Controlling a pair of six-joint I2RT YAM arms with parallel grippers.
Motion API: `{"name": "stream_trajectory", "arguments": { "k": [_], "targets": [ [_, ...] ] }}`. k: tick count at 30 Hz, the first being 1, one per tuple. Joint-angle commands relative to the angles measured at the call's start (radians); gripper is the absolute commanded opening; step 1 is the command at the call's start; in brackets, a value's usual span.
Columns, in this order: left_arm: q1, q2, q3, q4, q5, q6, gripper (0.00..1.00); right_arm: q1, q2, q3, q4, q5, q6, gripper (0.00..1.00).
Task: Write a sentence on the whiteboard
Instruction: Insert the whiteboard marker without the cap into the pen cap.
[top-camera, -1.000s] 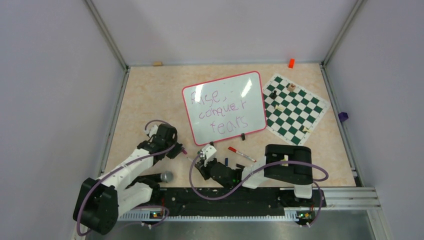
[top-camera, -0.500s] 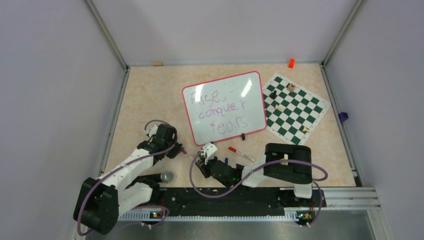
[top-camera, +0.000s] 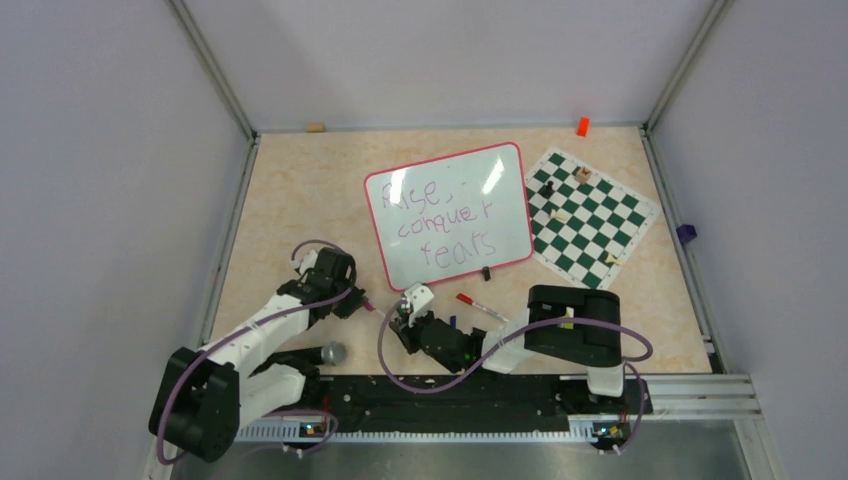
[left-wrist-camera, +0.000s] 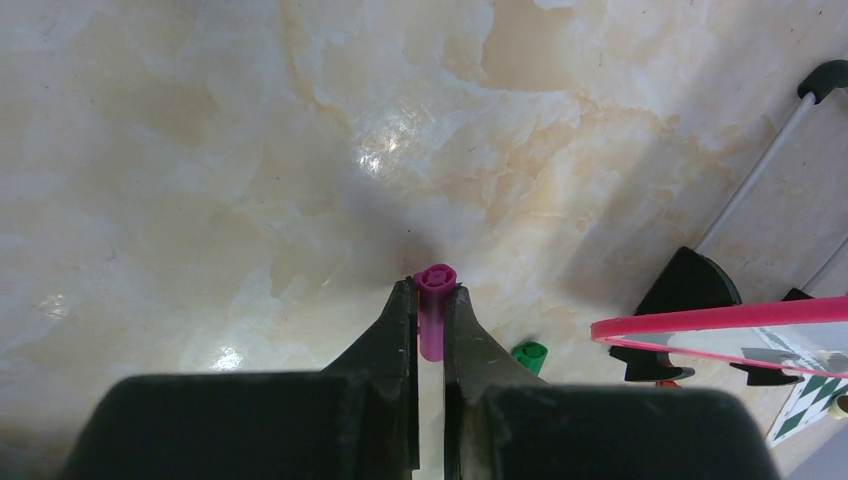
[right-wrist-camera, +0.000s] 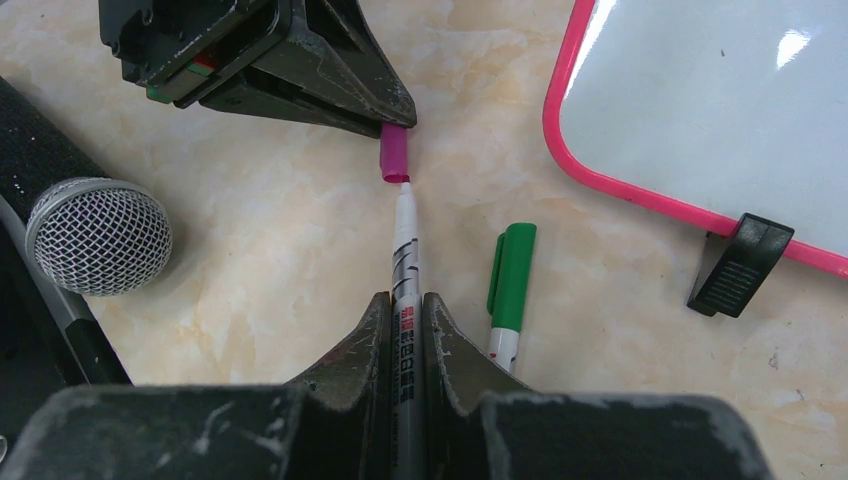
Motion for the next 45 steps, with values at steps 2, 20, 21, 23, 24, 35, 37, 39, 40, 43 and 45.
{"name": "stream_trajectory", "arguments": {
  "k": [2,20,21,23,24,35,37,39,40,43,45],
  "targets": [
    [0.004,0.011,0.040,-0.001,0.005,0.011,0.00,-0.009,0.009,0.032,0.046,-0.013,-0.008,0.00],
    [0.003,0.147,0.143,-0.077,-0.004,0.021,0.00,-0.010,0.001,0.037,-0.031,-0.027,0.062,0.00],
    [0.003,0.145,0.142,-0.079,-0.005,0.019,0.00,-0.009,0.002,0.038,-0.030,-0.027,0.060,0.00],
    [0.003,0.147,0.142,-0.081,-0.007,0.016,0.00,-0.009,0.001,0.037,-0.027,-0.026,0.057,0.00],
    [0.003,0.149,0.143,-0.083,-0.008,0.014,0.00,-0.009,0.001,0.037,-0.026,-0.025,0.056,0.00],
    [0.003,0.198,0.185,-0.118,-0.005,0.029,0.00,-0.022,0.019,0.049,0.016,-0.027,0.013,0.00],
    [0.002,0.199,0.185,-0.118,-0.006,0.030,0.00,-0.024,0.020,0.049,0.022,-0.029,0.009,0.00],
    [0.004,0.202,0.189,-0.122,-0.007,0.030,0.00,-0.023,0.019,0.047,0.024,-0.030,0.007,0.00],
    [0.003,0.207,0.193,-0.125,-0.006,0.030,0.00,-0.024,0.019,0.048,0.024,-0.029,0.007,0.00],
    [0.003,0.221,0.204,-0.134,-0.005,0.031,0.00,-0.027,0.021,0.049,0.021,-0.026,0.009,0.00],
    [0.003,0.228,0.210,-0.139,-0.003,0.035,0.00,-0.026,0.021,0.050,0.020,-0.027,0.010,0.00]
  ]
}}
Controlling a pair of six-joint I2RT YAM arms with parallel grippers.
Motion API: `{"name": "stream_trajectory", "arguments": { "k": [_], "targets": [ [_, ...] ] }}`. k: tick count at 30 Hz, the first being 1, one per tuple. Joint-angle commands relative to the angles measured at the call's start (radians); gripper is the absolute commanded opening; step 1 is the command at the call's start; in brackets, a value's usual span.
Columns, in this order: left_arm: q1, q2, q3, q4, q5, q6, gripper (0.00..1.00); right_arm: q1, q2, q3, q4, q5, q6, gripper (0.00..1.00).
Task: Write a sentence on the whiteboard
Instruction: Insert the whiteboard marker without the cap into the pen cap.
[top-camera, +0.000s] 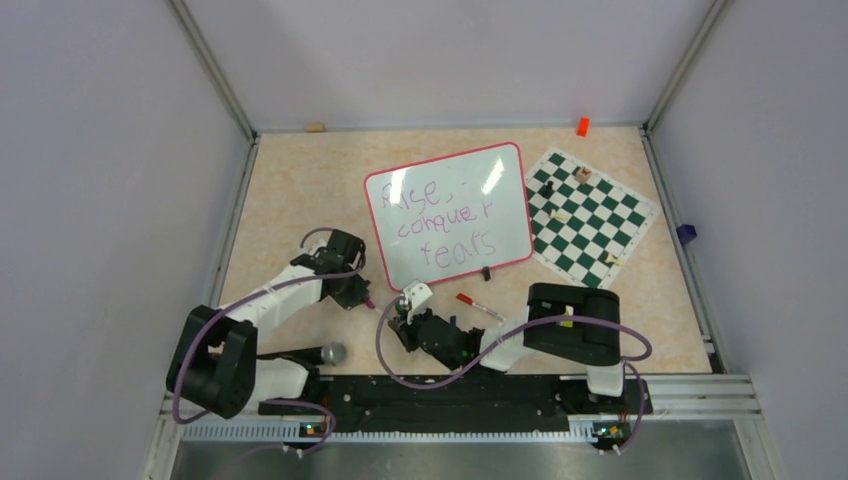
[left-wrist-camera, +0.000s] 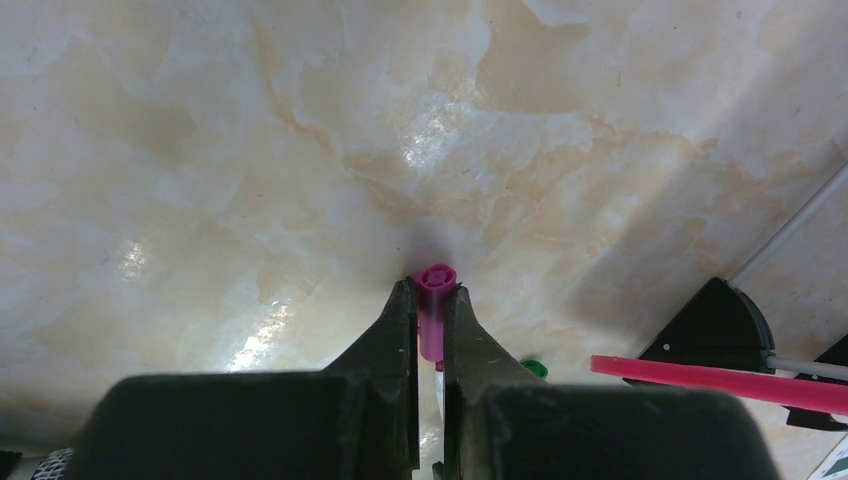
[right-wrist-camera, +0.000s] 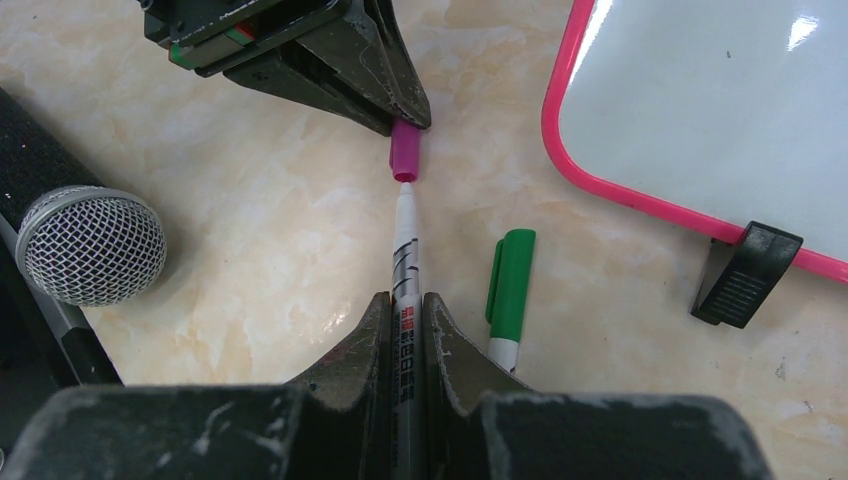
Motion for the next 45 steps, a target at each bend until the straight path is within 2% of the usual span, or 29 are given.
{"name": "stream_trajectory", "arguments": {
  "k": [1,21,31,33,38,45],
  "targets": [
    [0.003,0.020,0.045,-0.021,-0.002,0.014,0.00,-0.012,0.015,0.029,0.052,-0.009,-0.007,0.00],
    [0.003,0.022,0.043,-0.014,0.005,0.027,0.00,-0.033,0.028,0.037,0.061,-0.040,0.007,0.00],
    [0.003,0.037,0.063,-0.063,0.065,0.027,0.00,-0.061,0.062,0.070,0.082,-0.059,0.019,0.00],
    [0.003,0.044,0.072,-0.072,0.100,0.022,0.00,-0.063,0.066,0.075,0.082,-0.057,0.018,0.00],
    [0.003,0.044,0.016,0.007,0.318,-0.040,0.00,-0.063,0.057,0.084,0.077,-0.058,0.013,0.00],
    [0.004,-0.160,-0.025,-0.020,0.476,-0.126,0.00,-0.063,-0.044,0.000,0.116,-0.047,0.009,0.00]
  ]
}}
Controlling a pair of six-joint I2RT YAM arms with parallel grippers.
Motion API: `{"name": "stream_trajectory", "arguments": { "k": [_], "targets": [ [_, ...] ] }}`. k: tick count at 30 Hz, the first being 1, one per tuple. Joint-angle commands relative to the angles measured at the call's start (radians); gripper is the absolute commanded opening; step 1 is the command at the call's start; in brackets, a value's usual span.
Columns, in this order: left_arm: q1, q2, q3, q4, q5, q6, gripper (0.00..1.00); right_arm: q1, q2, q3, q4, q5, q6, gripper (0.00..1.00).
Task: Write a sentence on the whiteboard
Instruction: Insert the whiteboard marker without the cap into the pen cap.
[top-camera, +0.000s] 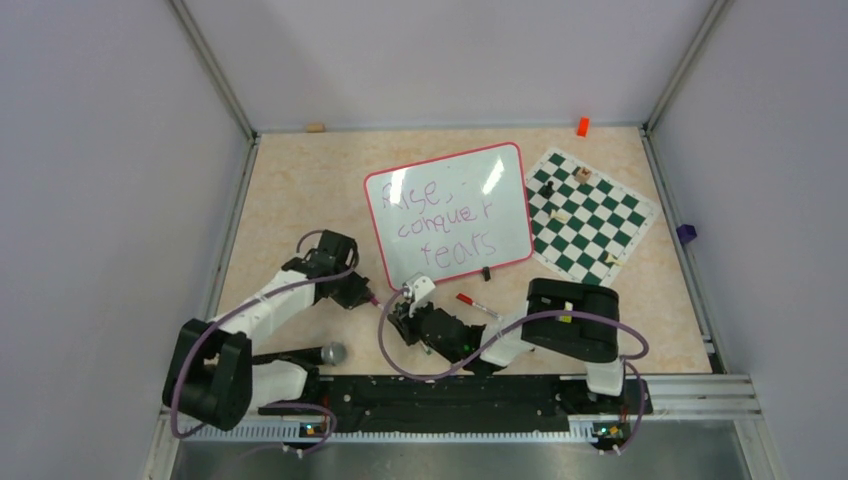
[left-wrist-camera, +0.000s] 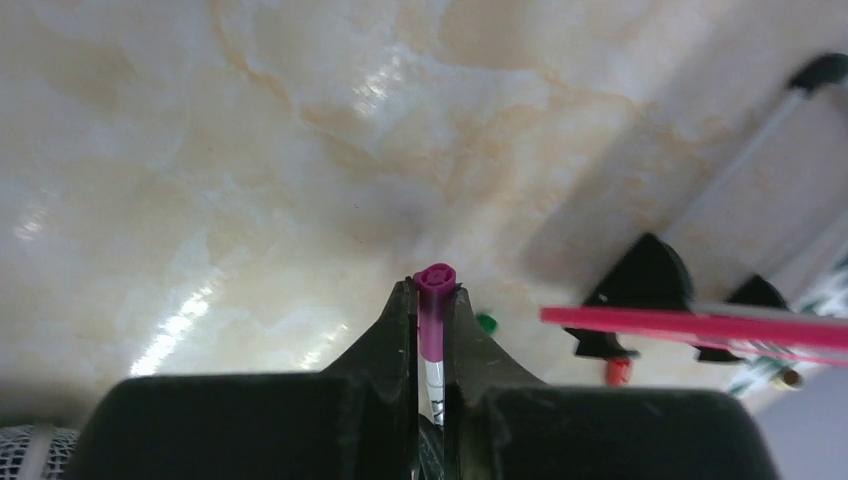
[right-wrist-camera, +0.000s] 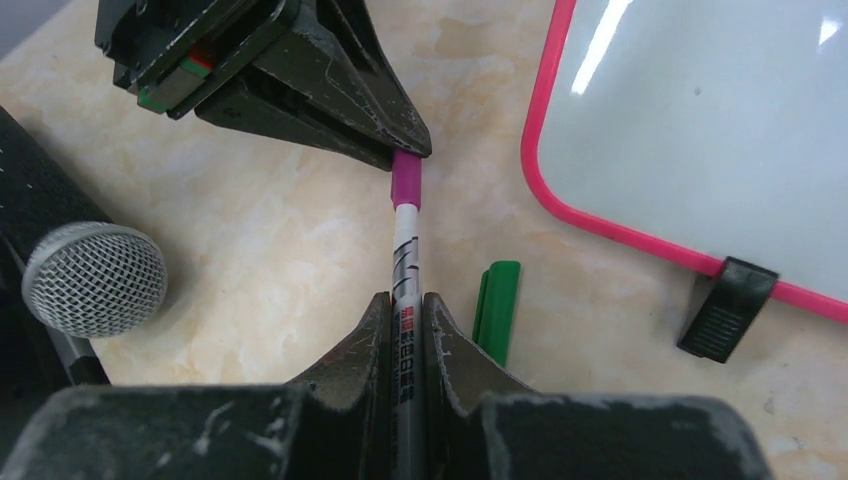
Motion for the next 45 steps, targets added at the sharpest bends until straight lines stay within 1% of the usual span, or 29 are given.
{"name": "stream_trajectory", "arguments": {
  "k": [1,5,7,9,12,14,18,21,24,26,29,30,32,36,37,38,39,40,41,42,45],
  "targets": [
    [-0.031,-0.172,-0.020,-0.034,0.367,-0.095,0.00,-0.019,-0.099,-0.027,0.066,-0.008,-0.008,0.00],
    [-0.036,-0.286,-0.080,-0.006,0.481,-0.183,0.00,-0.019,-0.181,-0.078,0.047,-0.027,-0.026,0.00],
    [-0.054,-0.344,-0.131,0.056,0.537,-0.259,0.00,-0.019,-0.218,-0.088,0.025,-0.046,-0.037,0.00],
    [-0.090,-0.386,-0.152,0.105,0.557,-0.319,0.00,-0.020,-0.247,-0.092,0.007,-0.066,-0.052,0.00],
    [-0.139,-0.428,-0.115,0.060,0.515,-0.347,0.00,-0.019,-0.273,-0.082,-0.020,-0.074,-0.081,0.00],
    [-0.169,-0.439,-0.098,0.063,0.509,-0.376,0.00,-0.019,-0.273,-0.051,-0.060,-0.081,-0.103,0.00],
    [-0.256,-0.412,-0.071,0.125,0.473,-0.409,0.00,-0.019,-0.261,0.024,-0.127,-0.100,-0.134,0.00],
    [-0.349,-0.382,-0.082,0.194,0.432,-0.455,0.00,-0.019,-0.266,0.019,-0.110,-0.085,-0.137,0.00],
    [-0.428,-0.383,-0.093,0.240,0.371,-0.514,0.00,-0.023,-0.269,0.018,-0.121,-0.078,-0.138,0.00],
    [-0.461,-0.377,-0.090,0.262,0.361,-0.536,0.00,-0.026,-0.273,0.009,-0.118,-0.082,-0.133,0.00],
    [-0.482,-0.357,-0.078,0.282,0.353,-0.543,0.00,-0.027,-0.289,-0.015,-0.098,-0.080,-0.122,0.00],
    [-0.483,-0.352,-0.072,0.274,0.345,-0.537,0.00,-0.027,-0.295,-0.027,-0.090,-0.078,-0.117,0.00],
    [-0.483,-0.353,-0.059,0.206,0.303,-0.517,0.00,-0.027,-0.320,-0.054,-0.076,-0.068,-0.104,0.00],
    [-0.481,-0.389,-0.065,0.080,0.166,-0.512,0.00,-0.043,-0.371,-0.102,-0.114,-0.070,-0.038,0.00],
    [-0.480,-0.404,-0.079,0.070,0.130,-0.523,0.00,-0.053,-0.380,-0.110,-0.133,-0.083,-0.009,0.05],
    [-0.480,-0.421,-0.098,0.063,0.090,-0.541,0.00,-0.062,-0.386,-0.116,-0.149,-0.096,0.021,0.26],
    [-0.477,-0.437,-0.121,0.059,0.054,-0.564,0.00,-0.071,-0.389,-0.119,-0.170,-0.105,0.060,0.54],
    [-0.469,-0.466,-0.147,0.063,0.031,-0.588,0.00,-0.071,-0.393,-0.120,-0.190,-0.104,0.081,0.70],
    [-0.460,-0.492,-0.171,0.073,0.000,-0.601,0.00,-0.071,-0.396,-0.121,-0.205,-0.102,0.093,0.80],
    [-0.452,-0.515,-0.190,0.073,-0.040,-0.613,0.00,-0.072,-0.406,-0.124,-0.223,-0.096,0.104,0.84],
    [-0.437,-0.577,-0.223,0.041,-0.140,-0.648,0.00,-0.072,-0.470,-0.157,-0.259,-0.067,0.123,0.85]
  ]
}}
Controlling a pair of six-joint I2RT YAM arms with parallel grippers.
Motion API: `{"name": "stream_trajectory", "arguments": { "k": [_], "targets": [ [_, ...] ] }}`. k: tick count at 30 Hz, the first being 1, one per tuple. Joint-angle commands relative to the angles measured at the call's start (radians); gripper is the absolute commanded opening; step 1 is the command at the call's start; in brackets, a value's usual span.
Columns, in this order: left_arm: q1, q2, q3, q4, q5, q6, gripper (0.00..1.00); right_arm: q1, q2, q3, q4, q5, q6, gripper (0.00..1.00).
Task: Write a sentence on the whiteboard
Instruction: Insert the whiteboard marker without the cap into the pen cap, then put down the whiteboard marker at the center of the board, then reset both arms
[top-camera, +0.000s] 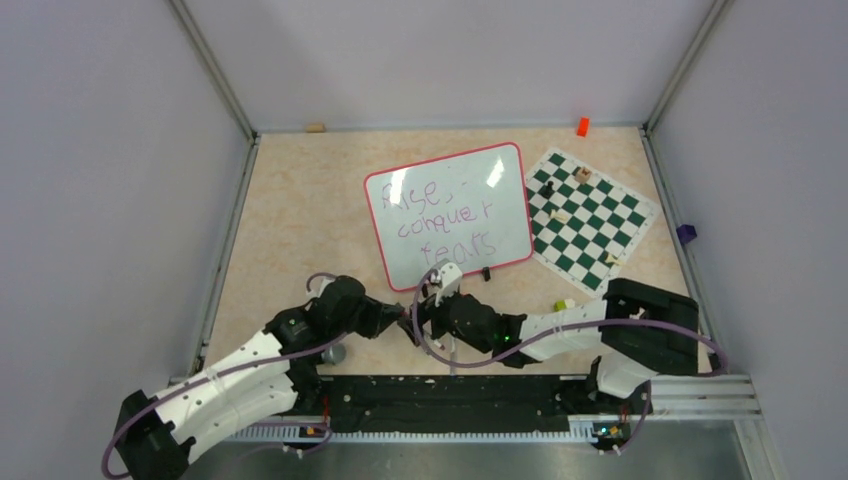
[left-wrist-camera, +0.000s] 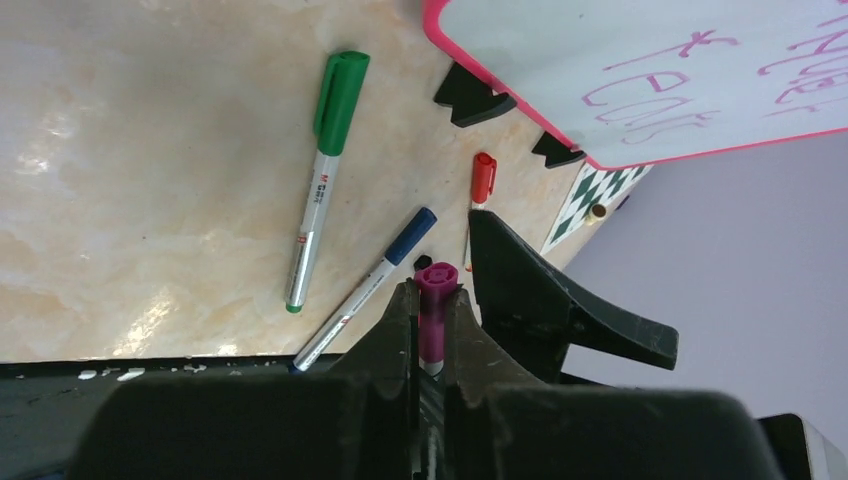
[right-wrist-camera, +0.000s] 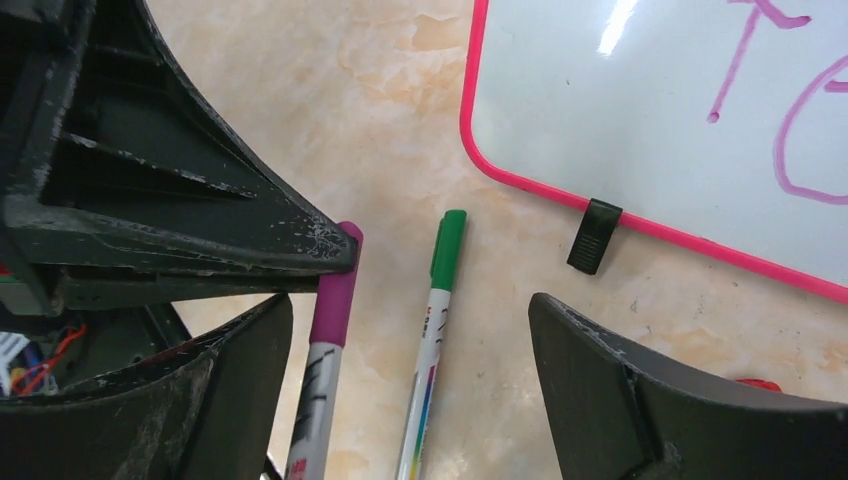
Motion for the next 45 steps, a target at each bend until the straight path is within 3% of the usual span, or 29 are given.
{"name": "stream_trajectory", "arguments": {
  "k": [1,7,14,20,23,25,27,28,29,34,36,37,39,41,43,45],
  "targets": [
    [0.015,-0.082,-0.048,-0.014,-0.075,-0.090,0.00,-0.013,-0.122,-0.022,0.000,0.039,0.074,0.85],
    [0.019,-0.078,-0.025,-0.089,-0.188,-0.071,0.00,-0.013,-0.320,-0.060,-0.146,0.008,0.033,0.85],
    [0.019,0.098,0.032,-0.089,-0.301,-0.022,0.00,-0.017,-0.534,-0.039,-0.483,0.087,0.064,0.84],
    [0.019,0.188,0.008,0.036,-0.348,-0.054,0.03,-0.021,-0.770,-0.064,-0.744,0.168,0.125,0.84],
    [0.019,0.203,0.018,0.036,-0.348,-0.062,0.38,-0.028,-0.856,-0.069,-0.885,0.240,0.136,0.83],
    [0.020,0.214,0.065,-0.049,-0.371,-0.045,0.59,-0.046,-0.893,-0.061,-0.975,0.301,0.136,0.80],
    [0.022,0.220,0.121,-0.102,-0.420,0.054,0.77,-0.097,-0.913,-0.043,-1.049,0.354,0.137,0.79],
    [0.022,0.223,0.156,-0.140,-0.443,0.106,0.91,-0.139,-0.914,-0.032,-1.070,0.354,0.131,0.80],
    [0.023,0.224,0.181,-0.170,-0.472,0.145,0.98,-0.193,-0.910,-0.027,-1.077,0.331,0.117,0.80],
    [0.030,0.170,0.225,-0.134,-0.528,0.482,0.99,-0.436,-0.826,-0.009,-1.009,0.281,0.088,0.78],
    [0.030,0.124,0.219,-0.107,-0.577,0.602,0.97,-0.478,-0.809,-0.032,-0.916,0.337,0.034,0.78],
    [0.030,0.090,0.220,-0.094,-0.596,0.672,0.91,-0.487,-0.808,-0.052,-0.856,0.377,-0.017,0.79],
    [0.028,0.034,0.221,-0.076,-0.621,0.777,0.98,-0.501,-0.817,-0.095,-0.745,0.439,-0.119,0.81],
    [0.028,-0.012,0.192,-0.052,-0.728,0.771,0.99,-0.540,-0.822,-0.127,-0.665,0.459,-0.152,0.86],
    [0.028,-0.058,0.125,0.104,-0.764,0.860,0.99,-0.558,-0.802,-0.166,-0.564,0.557,-0.160,0.97],
    [0.028,-0.101,0.028,0.415,-0.689,1.222,0.99,-0.580,-0.748,-0.177,-0.486,0.700,-0.169,0.99]
  ]
}}
